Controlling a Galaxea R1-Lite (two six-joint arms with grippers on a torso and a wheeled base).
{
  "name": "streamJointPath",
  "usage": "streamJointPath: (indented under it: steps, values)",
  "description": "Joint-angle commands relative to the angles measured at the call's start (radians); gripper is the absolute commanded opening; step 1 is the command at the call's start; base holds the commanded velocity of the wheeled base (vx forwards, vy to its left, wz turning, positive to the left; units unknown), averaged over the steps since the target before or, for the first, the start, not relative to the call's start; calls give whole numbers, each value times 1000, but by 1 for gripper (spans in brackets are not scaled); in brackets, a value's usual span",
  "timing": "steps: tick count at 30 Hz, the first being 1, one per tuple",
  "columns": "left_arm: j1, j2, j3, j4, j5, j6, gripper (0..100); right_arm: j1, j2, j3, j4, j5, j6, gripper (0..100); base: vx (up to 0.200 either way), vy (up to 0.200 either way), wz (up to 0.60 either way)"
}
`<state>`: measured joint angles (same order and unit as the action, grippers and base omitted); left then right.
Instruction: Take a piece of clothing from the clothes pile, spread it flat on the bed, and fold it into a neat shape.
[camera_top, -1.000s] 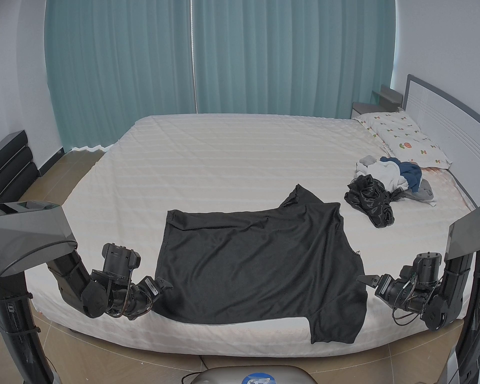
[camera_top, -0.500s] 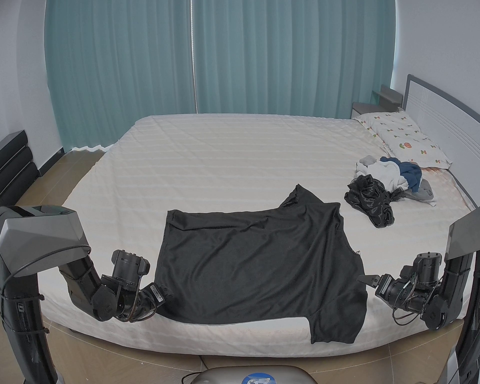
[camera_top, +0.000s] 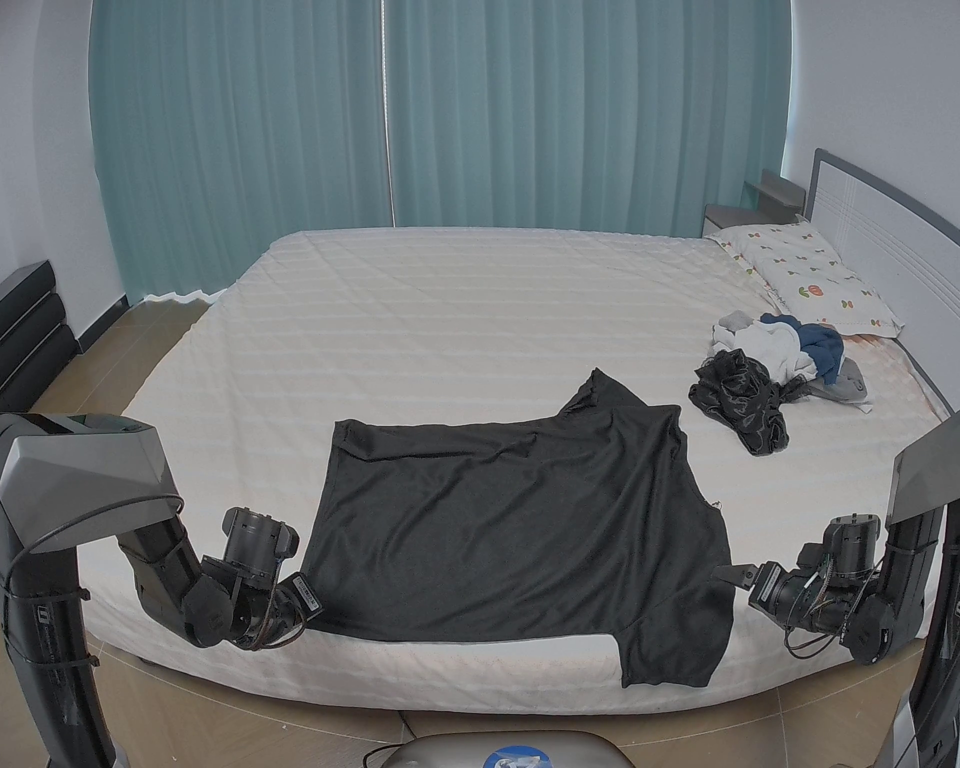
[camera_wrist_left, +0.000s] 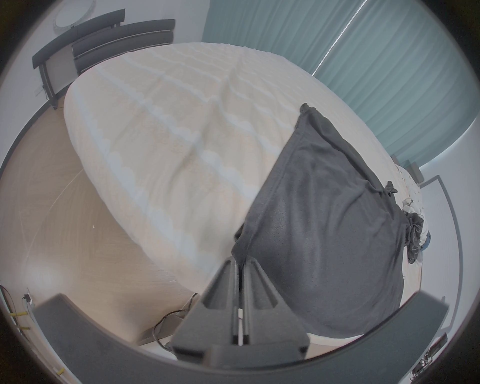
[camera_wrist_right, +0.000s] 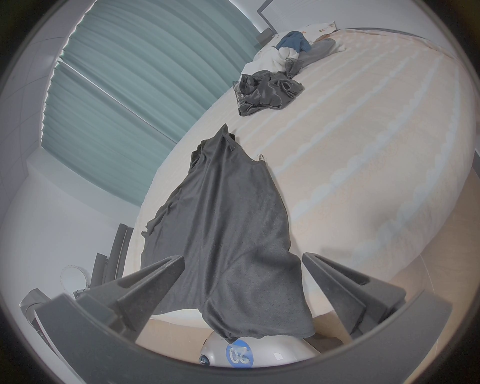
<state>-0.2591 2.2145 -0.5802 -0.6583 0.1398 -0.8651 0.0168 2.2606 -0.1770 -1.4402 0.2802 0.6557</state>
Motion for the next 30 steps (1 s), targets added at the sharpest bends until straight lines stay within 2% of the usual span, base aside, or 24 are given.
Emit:
streamJointPath:
  steps: [1, 7, 12, 13, 24, 30]
  values:
    - [5, -35, 22, 9, 1, 3, 0, 0, 48, 11, 0, 20, -30, 100, 0, 0, 0]
    - [29, -36, 17, 19, 1, 5, 0, 2, 82, 44, -14, 71, -117, 100, 0, 0, 0]
    - [31, -27, 19, 19, -2, 21, 0, 8, 115, 17, -14, 80, -130, 100, 0, 0, 0]
    - [31, -27, 17, 19, -5, 23, 0, 11, 125, 11, -14, 80, -140, 0, 0, 0, 0]
    - [60, -25, 14, 20, -12, 43, 0, 2, 148, 5, -12, 79, -200, 0, 0, 0, 0]
    - [58, -30, 20, 22, -14, 44, 0, -44, 111, 73, -11, 76, -281, 0, 0, 0, 0]
